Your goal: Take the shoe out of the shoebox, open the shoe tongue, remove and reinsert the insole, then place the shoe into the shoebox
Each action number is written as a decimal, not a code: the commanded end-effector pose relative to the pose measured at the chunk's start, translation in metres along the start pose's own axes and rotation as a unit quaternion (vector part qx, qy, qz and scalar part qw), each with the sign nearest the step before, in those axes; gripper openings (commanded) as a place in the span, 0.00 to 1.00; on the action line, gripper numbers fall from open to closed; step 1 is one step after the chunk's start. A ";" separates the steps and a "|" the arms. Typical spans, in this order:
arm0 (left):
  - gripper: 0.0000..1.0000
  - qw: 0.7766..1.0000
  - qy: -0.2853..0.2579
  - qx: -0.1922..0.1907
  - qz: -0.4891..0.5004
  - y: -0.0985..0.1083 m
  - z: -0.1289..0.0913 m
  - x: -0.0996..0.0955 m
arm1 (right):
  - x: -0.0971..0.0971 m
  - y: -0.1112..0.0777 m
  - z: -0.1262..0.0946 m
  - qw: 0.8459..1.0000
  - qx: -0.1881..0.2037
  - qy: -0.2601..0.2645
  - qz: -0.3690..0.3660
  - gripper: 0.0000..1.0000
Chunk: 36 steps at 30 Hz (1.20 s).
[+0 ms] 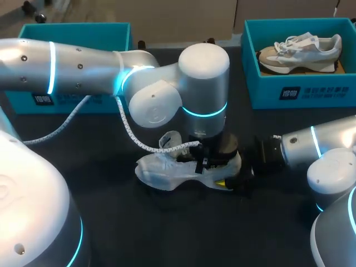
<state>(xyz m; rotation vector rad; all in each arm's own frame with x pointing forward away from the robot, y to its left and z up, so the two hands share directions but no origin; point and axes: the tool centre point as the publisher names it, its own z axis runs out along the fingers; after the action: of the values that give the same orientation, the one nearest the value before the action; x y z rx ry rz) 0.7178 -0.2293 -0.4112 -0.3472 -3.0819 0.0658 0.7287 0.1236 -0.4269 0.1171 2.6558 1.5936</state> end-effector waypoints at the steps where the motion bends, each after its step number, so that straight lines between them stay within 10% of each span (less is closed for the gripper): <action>1: 0.00 1.000 -0.003 -0.003 -0.006 0.000 0.051 -0.004 | 0.001 0.000 0.005 1.000 0.003 -0.001 0.001 0.00; 15: 0.00 0.999 0.010 0.031 -0.038 0.017 -0.002 0.000 | 0.001 0.000 0.005 1.000 0.003 -0.001 0.001 0.00; 36: 0.00 0.993 0.051 0.071 -0.075 0.034 -0.024 0.008 | 0.001 0.000 0.005 1.000 0.003 -0.001 0.001 0.00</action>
<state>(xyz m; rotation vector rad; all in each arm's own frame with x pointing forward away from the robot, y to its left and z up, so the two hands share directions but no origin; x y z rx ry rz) 0.7191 -0.2054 -0.3912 -0.1081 -2.9690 0.2352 0.7287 0.1242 -0.4260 0.1169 2.6555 1.5951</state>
